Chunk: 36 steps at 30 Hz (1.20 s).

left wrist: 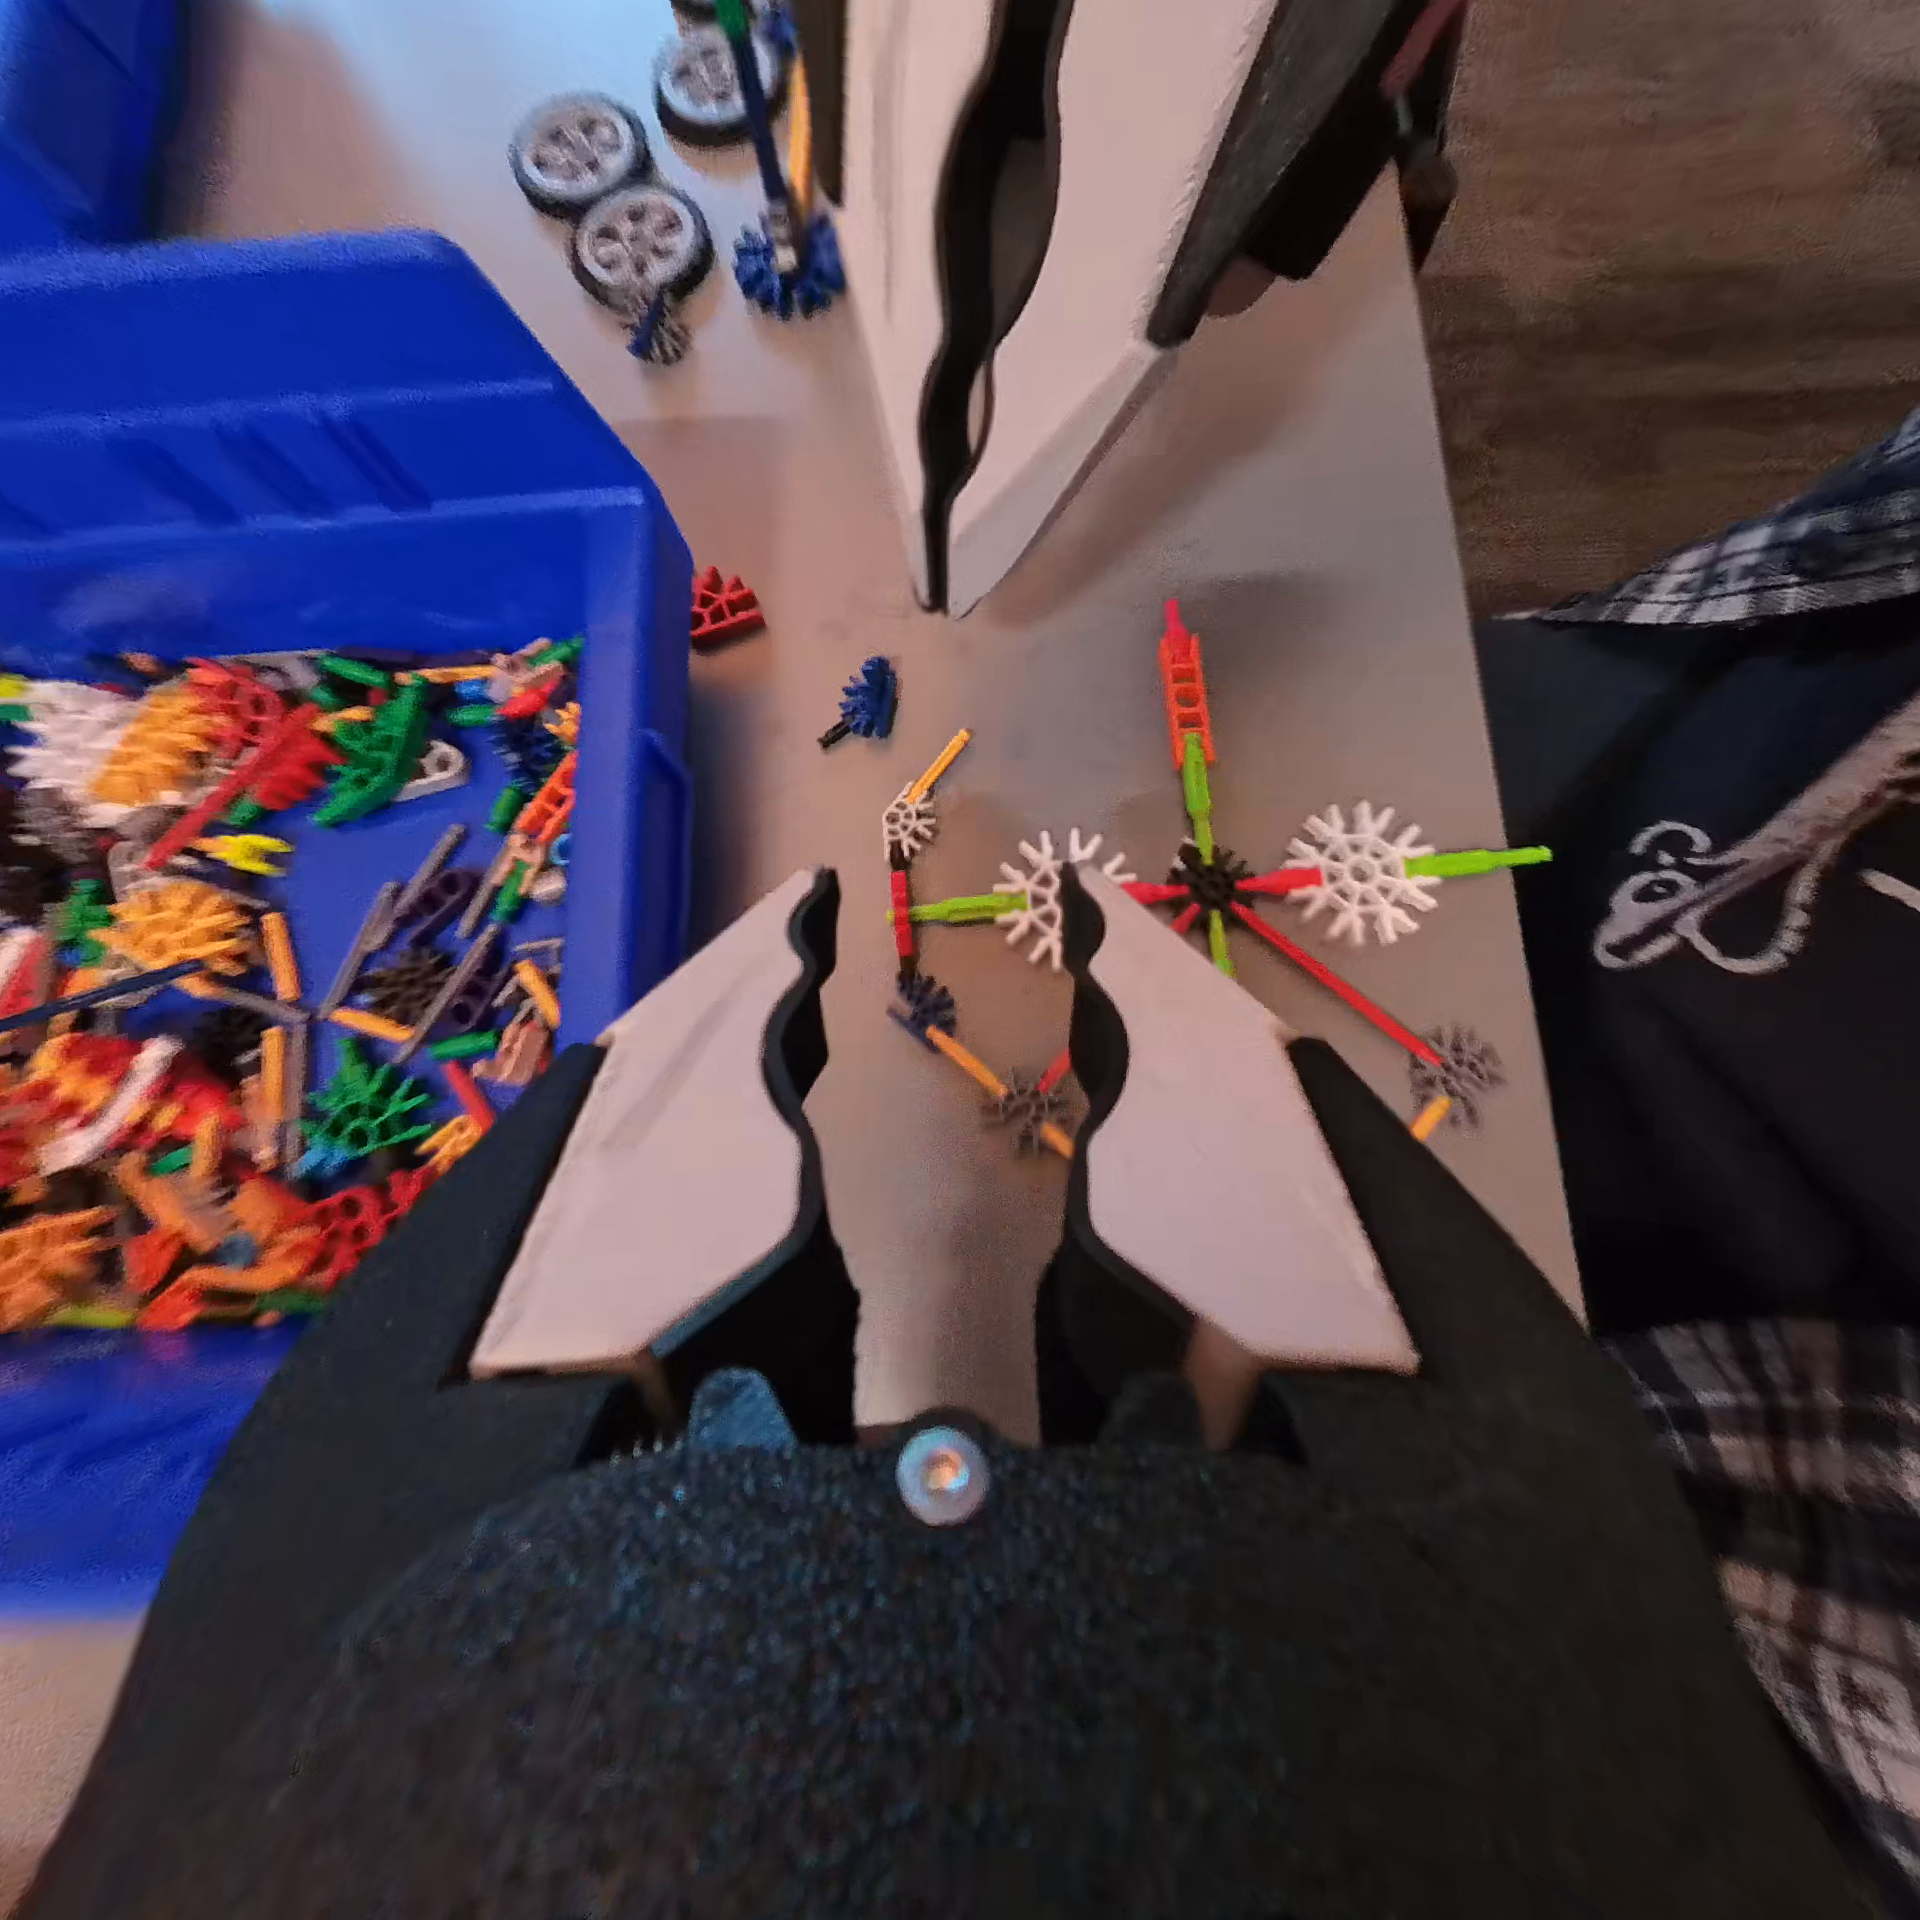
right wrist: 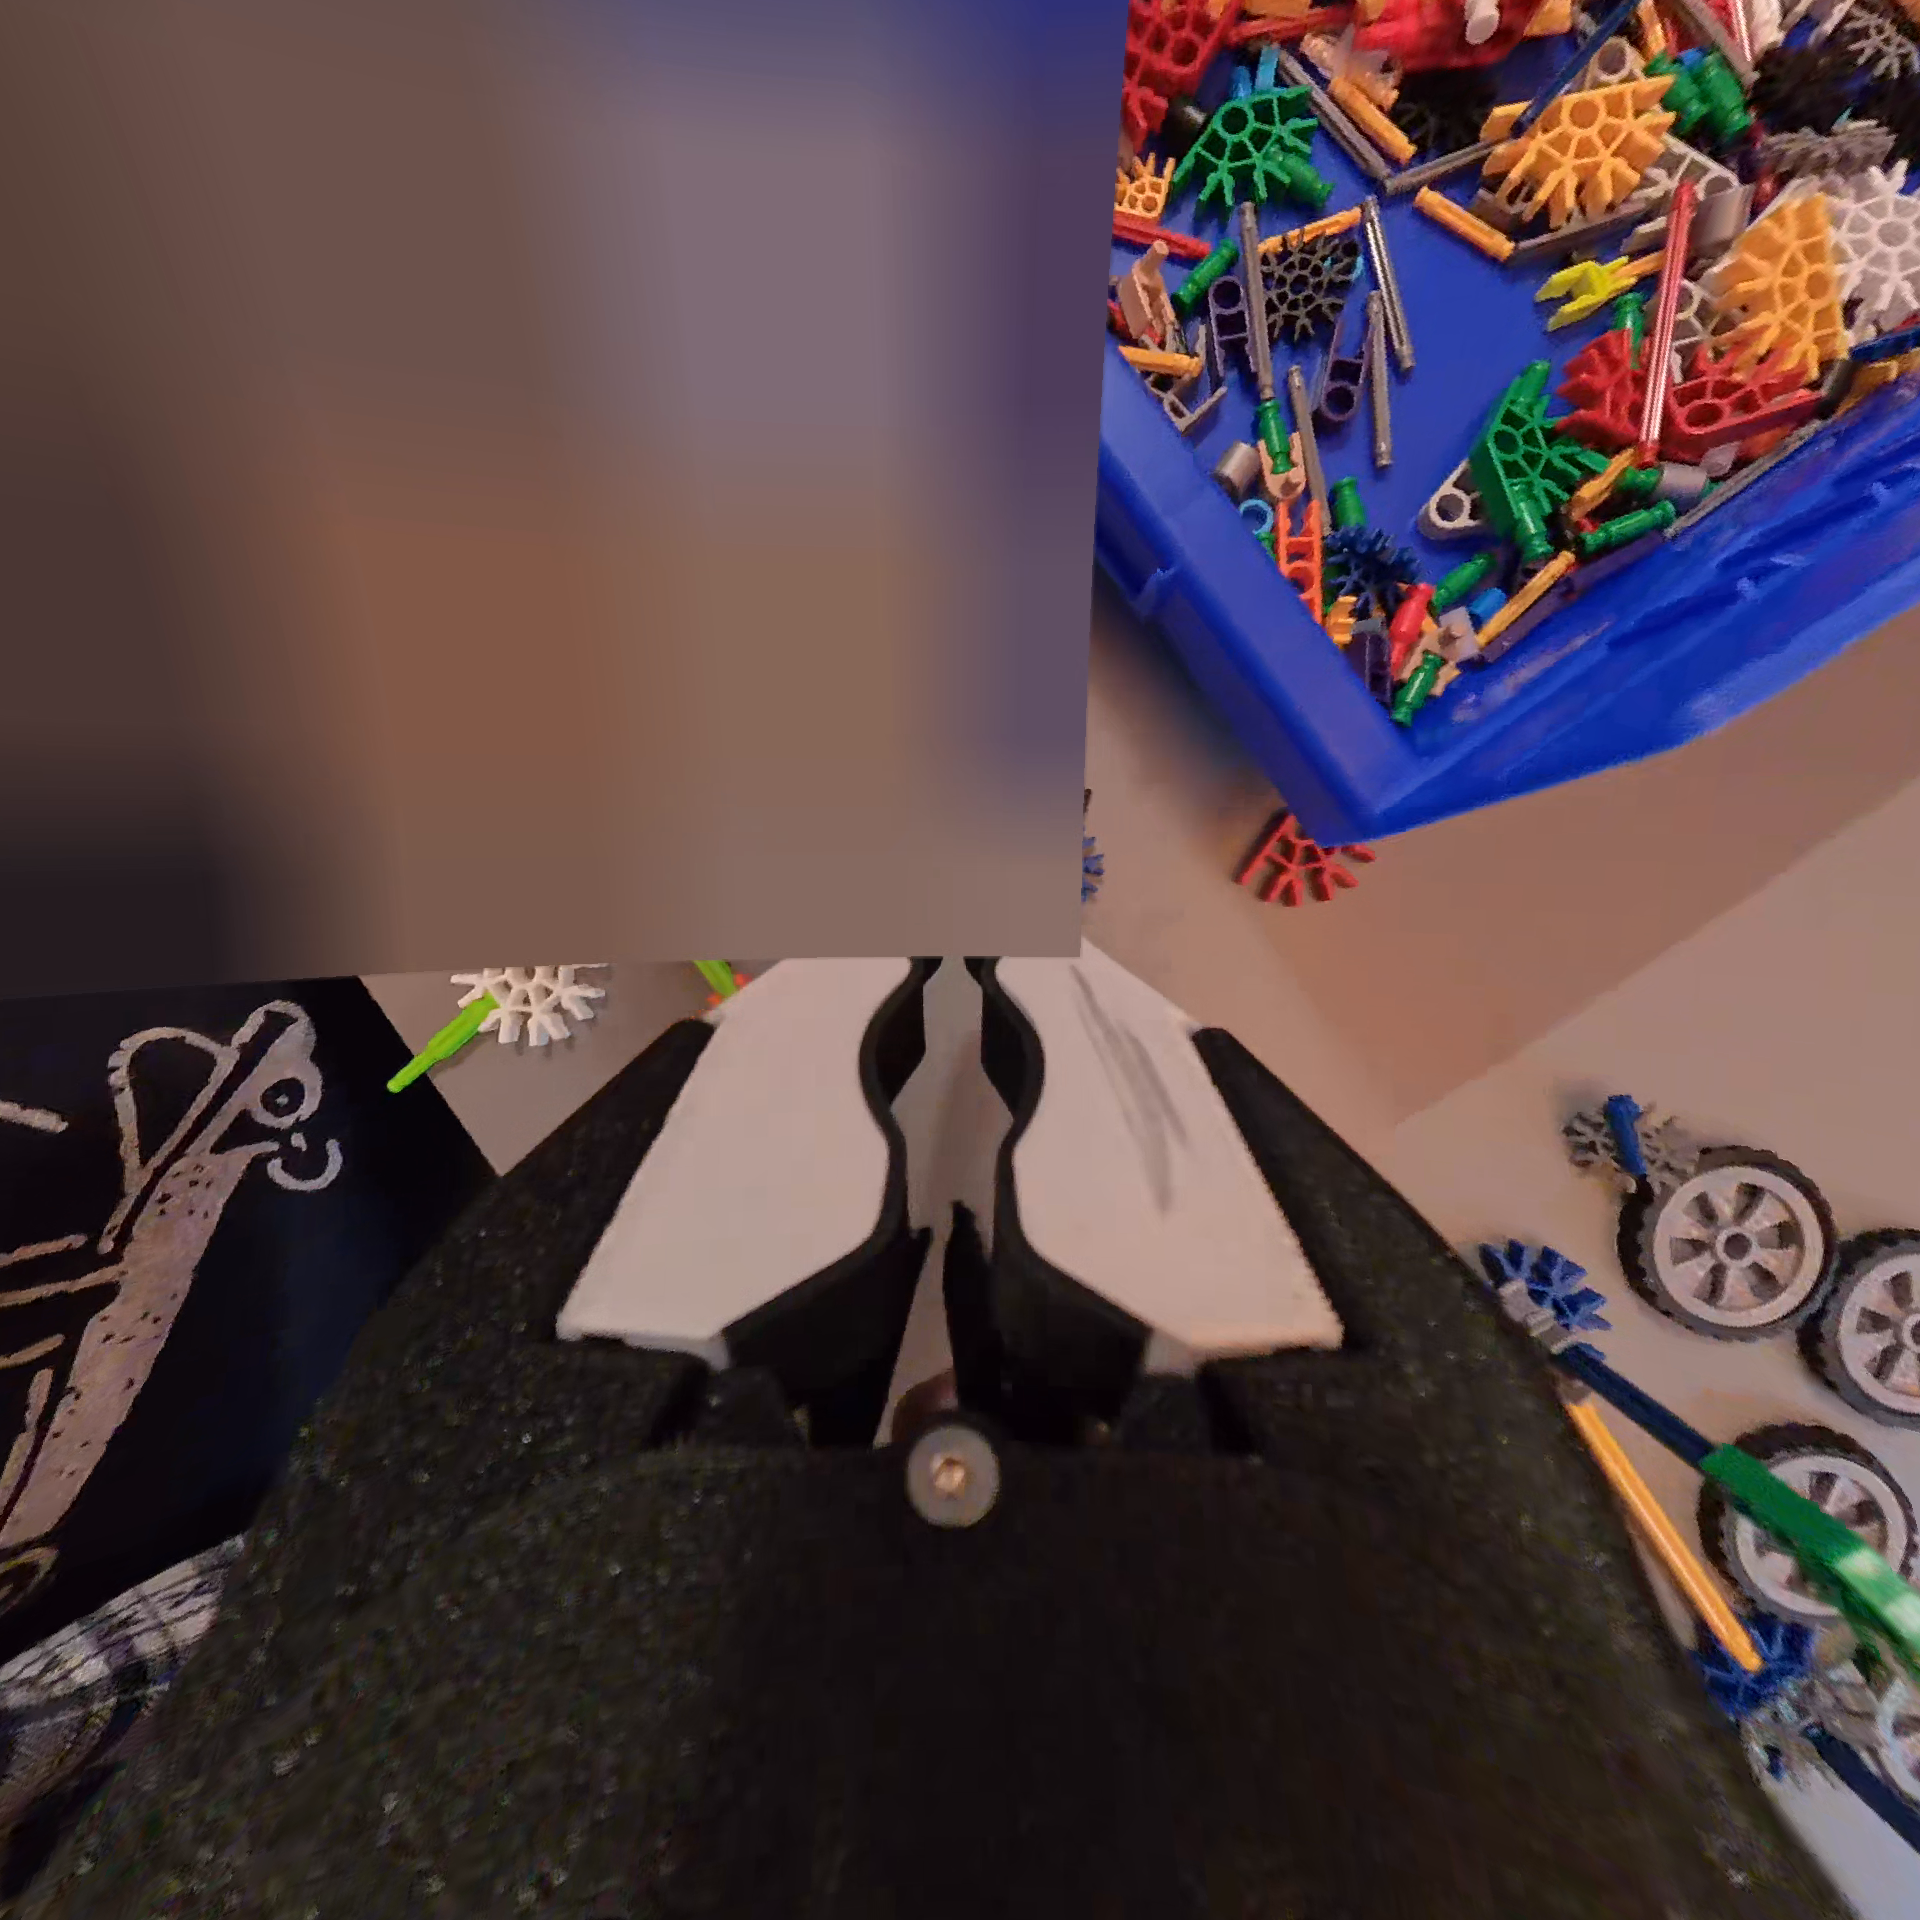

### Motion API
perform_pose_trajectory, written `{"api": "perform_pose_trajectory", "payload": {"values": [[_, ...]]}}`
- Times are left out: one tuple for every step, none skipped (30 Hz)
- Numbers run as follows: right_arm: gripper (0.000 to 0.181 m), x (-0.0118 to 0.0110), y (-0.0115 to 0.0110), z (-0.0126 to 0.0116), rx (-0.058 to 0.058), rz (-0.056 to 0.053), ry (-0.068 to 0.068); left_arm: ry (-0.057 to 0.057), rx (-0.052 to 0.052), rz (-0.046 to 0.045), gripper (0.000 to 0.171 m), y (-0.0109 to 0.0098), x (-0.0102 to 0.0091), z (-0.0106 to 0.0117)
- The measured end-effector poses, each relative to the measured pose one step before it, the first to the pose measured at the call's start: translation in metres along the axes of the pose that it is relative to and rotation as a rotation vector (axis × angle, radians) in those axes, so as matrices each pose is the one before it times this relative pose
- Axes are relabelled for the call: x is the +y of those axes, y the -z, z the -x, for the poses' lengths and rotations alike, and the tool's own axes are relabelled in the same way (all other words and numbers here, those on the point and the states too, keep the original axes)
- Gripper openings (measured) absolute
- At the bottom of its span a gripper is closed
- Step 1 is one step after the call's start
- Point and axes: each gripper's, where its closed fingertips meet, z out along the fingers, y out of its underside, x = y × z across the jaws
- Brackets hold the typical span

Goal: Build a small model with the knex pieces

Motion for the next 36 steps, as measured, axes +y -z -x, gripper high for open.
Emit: {"api": "perform_pose_trajectory", "payload": {"values": [[0.001,0.00087,0.00254,0.00093,-0.0012,-0.0132,-0.0002,-0.0051,-0.0060,-0.02854,0.043,0.01416,-0.00225,-0.00119],[0.001,0.00042,0.00236,0.00050,0.0010,-0.0148,-0.0015,0.0044,-0.0160,-0.03172,0.044,0.01546,-0.00203,0.00042],[0.001,-0.00004,0.00192,0.00120,-0.0039,-0.0169,0.0021,0.0143,-0.0355,-0.02909,0.044,0.01583,-0.00111,0.00373],[0.001,-0.00039,0.00115,0.00141,-0.0059,-0.0168,0.0024,0.0114,-0.0314,-0.02219,0.047,0.01533,0.00048,0.00317],[0.000,-0.00027,0.00035,0.00073,-0.0035,-0.0137,0.0002,0.0047,-0.0283,-0.02012,0.051,0.01460,0.00162,0.00219],[0.000,0.00014,-0.00063,0.00051,-0.0031,-0.0081,0.0011,0.0122,-0.0368,-0.01840,0.053,0.01366,0.00271,0.00357],[0.000,0.00040,-0.00120,0.00048,-0.0028,-0.0043,0.0039,0.0223,-0.0337,-0.01276,0.054,0.01224,0.00384,0.00355],[0.000,0.00009,-0.00131,0.00049,-0.0017,-0.0045,0.0036,0.0215,-0.0224,-0.00927,0.056,0.01067,0.00508,0.00170],[0.000,-0.00098,-0.00123,0.00069,-0.0026,-0.0084,0.0017,0.0194,-0.0233,-0.00599,0.058,0.00941,0.00616,0.00192],[0.000,-0.00144,-0.00128,0.00117,-0.0057,-0.0096,-0.0001,0.0231,-0.0344,-0.00229,0.062,0.00824,0.00716,0.00402],[0.000,-0.00149,-0.00139,0.00137,-0.0053,-0.0088,0.0011,0.0255,-0.0206,-0.00133,0.064,0.00691,0.00766,0.00212],[0.000,-0.00147,-0.00120,0.00133,-0.0039,-0.0078,0.0030,0.0285,-0.0055,-0.00594,0.068,0.00599,0.00692,0.00005],[0.000,-0.00128,-0.00138,0.00134,-0.0043,-0.0062,0.0022,0.0306,-0.0064,-0.00329,0.075,0.00529,0.00726,0.00049],[0.000,-0.00094,-0.00130,0.00129,-0.0046,-0.0046,0.0024,0.0333,-0.0084,-0.01123,0.079,0.00503,0.00567,0.00122],[0.000,-0.00078,-0.00131,0.00131,-0.0044,-0.0047,0.0037,0.0345,0.0033,-0.01760,0.082,0.00489,0.00461,-0.00016],[0.000,-0.00085,-0.00122,0.00110,-0.0047,-0.0044,0.0022,0.0334,0.0017,-0.01703,0.086,0.00475,0.00420,0.00037],[0.000,-0.00092,-0.00132,0.00086,-0.0041,-0.0034,0.0018,0.0328,-0.0021,-0.01430,0.091,0.00435,0.00435,0.00117],[0.000,-0.00083,-0.00117,0.00062,-0.0022,-0.0027,0.0026,0.0293,0.0016,-0.01174,0.094,0.00347,0.00474,0.00068],[0.000,-0.00086,-0.00106,0.00058,-0.0026,-0.0025,0.0020,0.0240,0.0083,-0.01184,0.096,0.00267,0.00463,-0.00024],[0.000,-0.00113,-0.00095,0.00052,-0.0033,-0.0036,0.0005,0.0239,0.0049,-0.00619,0.100,0.00143,0.00514,0.00024],[0.000,-0.00131,-0.00078,0.00038,-0.0034,-0.0044,0.0002,0.0226,0.0129,-0.00408,0.105,-0.00002,0.00483,-0.00119],[0.000,-0.00131,-0.00070,0.00053,-0.0035,-0.0039,0.0002,0.0174,0.0177,-0.00325,0.106,-0.00097,0.00441,-0.00228],[0.000,-0.00127,-0.00065,0.00040,-0.0027,-0.0040,-0.0003,0.0069,0.0121,0.00810,0.109,-0.00185,0.00530,-0.00185],[0.000,-0.00142,-0.00037,0.00044,-0.0015,-0.0047,0.0003,0.0016,0.0174,0.01473,0.115,-0.00246,0.00525,-0.00286],[0.000,-0.00129,-0.00029,0.00041,-0.0005,-0.0044,0.0012,0.0006,0.0165,0.01390,0.120,-0.00276,0.00434,-0.00275],[0.000,-0.00089,-0.00028,0.00056,-0.0017,-0.0030,0.0002,-0.0042,0.0071,0.01947,0.123,-0.00275,0.00454,-0.00104],[0.000,-0.00059,-0.00030,0.00071,-0.0024,-0.0025,-0.0007,-0.0048,0.0132,0.02462,0.126,-0.00333,0.00527,-0.00191],[0.000,-0.00031,-0.00033,0.00053,-0.0014,-0.0022,-0.0001,-0.0120,0.0119,0.02195,0.130,-0.00346,0.00489,-0.00185],[0.000,0.00033,-0.00043,0.00060,-0.0014,0.0000,-0.0005,-0.0188,-0.0056,0.02101,0.132,-0.00316,0.00454,0.00050],[0.000,0.00097,-0.00035,0.00021,-0.0005,0.0027,-0.0019,-0.0132,-0.0030,0.03825,0.135,-0.00303,0.00670,0.00020],[0.000,0.00130,-0.00033,-0.00004,0.0006,0.0029,-0.0016,-0.0151,0.0024,0.04225,0.143,-0.00322,0.00728,-0.00082],[0.000,0.00139,-0.00017,0.00005,-0.0001,0.0017,-0.0016,-0.0188,0.0001,0.02711,0.147,-0.00272,0.00507,-0.00051],[0.000,0.00156,-0.00013,0.00003,-0.0002,0.0017,-0.0030,-0.0109,0.0033,0.01857,0.148,-0.00166,0.00349,-0.00058],[0.000,0.00166,-0.00007,-0.00024,0.0002,0.0028,-0.0033,-0.0058,0.0063,0.01069,0.153,-0.00047,0.00129,-0.00059],[0.000,0.00170,-0.00019,-0.00008,-0.0008,0.0030,-0.0029,-0.0068,0.0103,-0.00301,0.155,0.00032,-0.00085,-0.00124],[0.000,0.00155,-0.00019,0.00003,-0.0011,0.0028,-0.0028,-0.0133,-0.0010,0.00171,0.155,-0.00046,0.00010,0.00062]]}}
